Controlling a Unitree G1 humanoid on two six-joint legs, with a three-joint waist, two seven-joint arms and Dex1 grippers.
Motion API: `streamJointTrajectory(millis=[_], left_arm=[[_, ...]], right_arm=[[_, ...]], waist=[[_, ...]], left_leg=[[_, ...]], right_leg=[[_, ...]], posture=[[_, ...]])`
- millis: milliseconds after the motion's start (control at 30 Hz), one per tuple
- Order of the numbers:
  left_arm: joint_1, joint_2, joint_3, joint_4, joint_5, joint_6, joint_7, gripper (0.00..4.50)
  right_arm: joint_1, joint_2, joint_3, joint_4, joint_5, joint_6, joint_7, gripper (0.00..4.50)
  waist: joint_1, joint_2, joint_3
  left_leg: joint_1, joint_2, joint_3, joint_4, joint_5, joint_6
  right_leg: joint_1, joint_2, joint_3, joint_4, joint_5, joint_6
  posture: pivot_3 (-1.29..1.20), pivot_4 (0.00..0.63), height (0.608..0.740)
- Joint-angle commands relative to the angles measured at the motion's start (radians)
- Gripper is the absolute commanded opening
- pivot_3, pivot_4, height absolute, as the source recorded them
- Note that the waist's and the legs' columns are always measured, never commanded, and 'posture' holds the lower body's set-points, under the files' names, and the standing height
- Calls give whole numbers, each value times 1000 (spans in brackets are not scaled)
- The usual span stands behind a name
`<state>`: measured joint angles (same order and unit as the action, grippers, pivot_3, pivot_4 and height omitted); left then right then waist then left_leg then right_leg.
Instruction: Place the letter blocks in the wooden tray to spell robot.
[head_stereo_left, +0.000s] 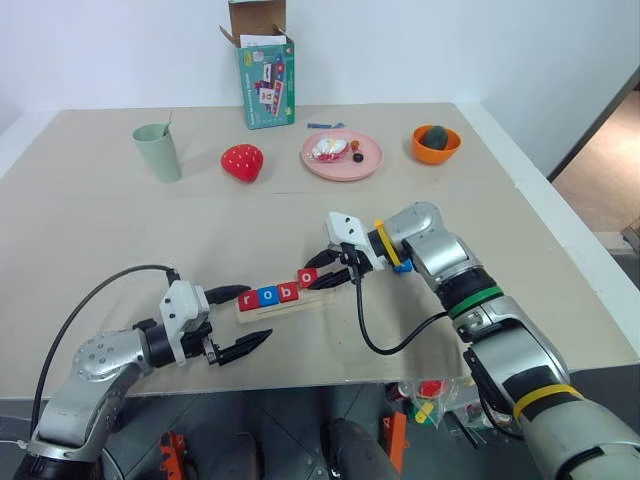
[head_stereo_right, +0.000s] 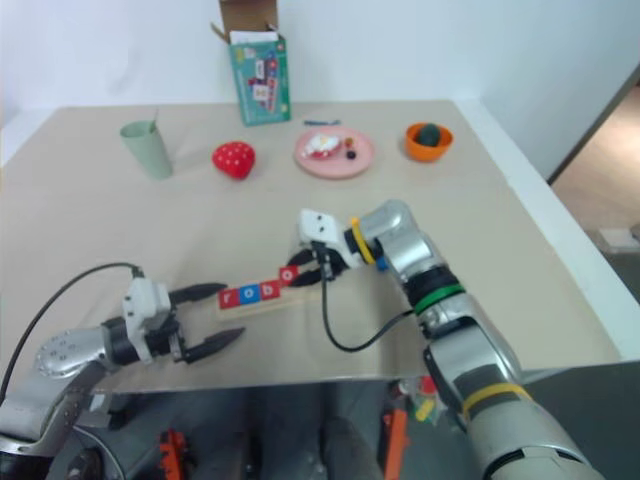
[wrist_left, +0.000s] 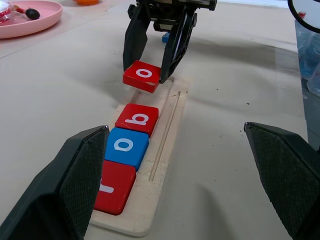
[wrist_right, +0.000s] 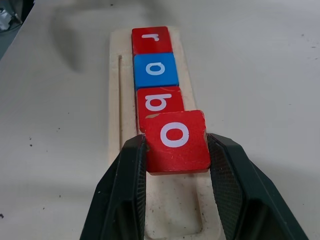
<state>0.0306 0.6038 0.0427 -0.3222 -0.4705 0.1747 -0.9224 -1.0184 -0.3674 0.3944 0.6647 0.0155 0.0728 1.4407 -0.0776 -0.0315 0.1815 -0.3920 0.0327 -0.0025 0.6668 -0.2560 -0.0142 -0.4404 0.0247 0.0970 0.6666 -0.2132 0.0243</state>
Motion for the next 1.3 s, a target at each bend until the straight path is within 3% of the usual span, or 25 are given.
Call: streamJointTrajectory(millis=[33, 700, 1200, 1267, 1300], left_arm=[[13, 0, 21, -32, 4, -18, 11, 4500], [40, 0, 19, -64, 21, -29, 31, 4500], [45, 0, 10, -59, 32, -39, 30, 4500], [43, -1, 6, -58, 34, -39, 31, 4500], [42, -2, 5, -57, 35, -40, 31, 4500]], right_arm=[[-49, 16, 7, 45, -21, -33, 28, 1226], [-90, 77, -14, 220, -71, -133, 21, 1226], [-77, 77, -20, 195, -63, -81, 65, 1226], [-76, 78, -23, 197, -64, -70, 60, 2282], [-76, 79, -25, 199, -64, -68, 57, 2519]], waist=[[0, 0, 0], [0, 0, 0], [0, 0, 0], [0, 0, 0], [0, 0, 0]], left_leg=[[0, 0, 0, 0, 0, 0], [0, 0, 0, 0, 0, 0], [1, 0, 0, 0, 0, 0], [1, 0, 0, 0, 0, 0], [1, 0, 0, 0, 0, 0]], right_leg=[[0, 0, 0, 0, 0, 0], [0, 1, 0, 0, 1, -2], [0, 1, 0, 0, 1, -1], [0, 1, 0, 0, 1, -1], [0, 1, 0, 0, 1, -1]], posture=[[0, 150, 740], [0, 150, 740], [0, 150, 740], [0, 150, 740], [0, 150, 740]])
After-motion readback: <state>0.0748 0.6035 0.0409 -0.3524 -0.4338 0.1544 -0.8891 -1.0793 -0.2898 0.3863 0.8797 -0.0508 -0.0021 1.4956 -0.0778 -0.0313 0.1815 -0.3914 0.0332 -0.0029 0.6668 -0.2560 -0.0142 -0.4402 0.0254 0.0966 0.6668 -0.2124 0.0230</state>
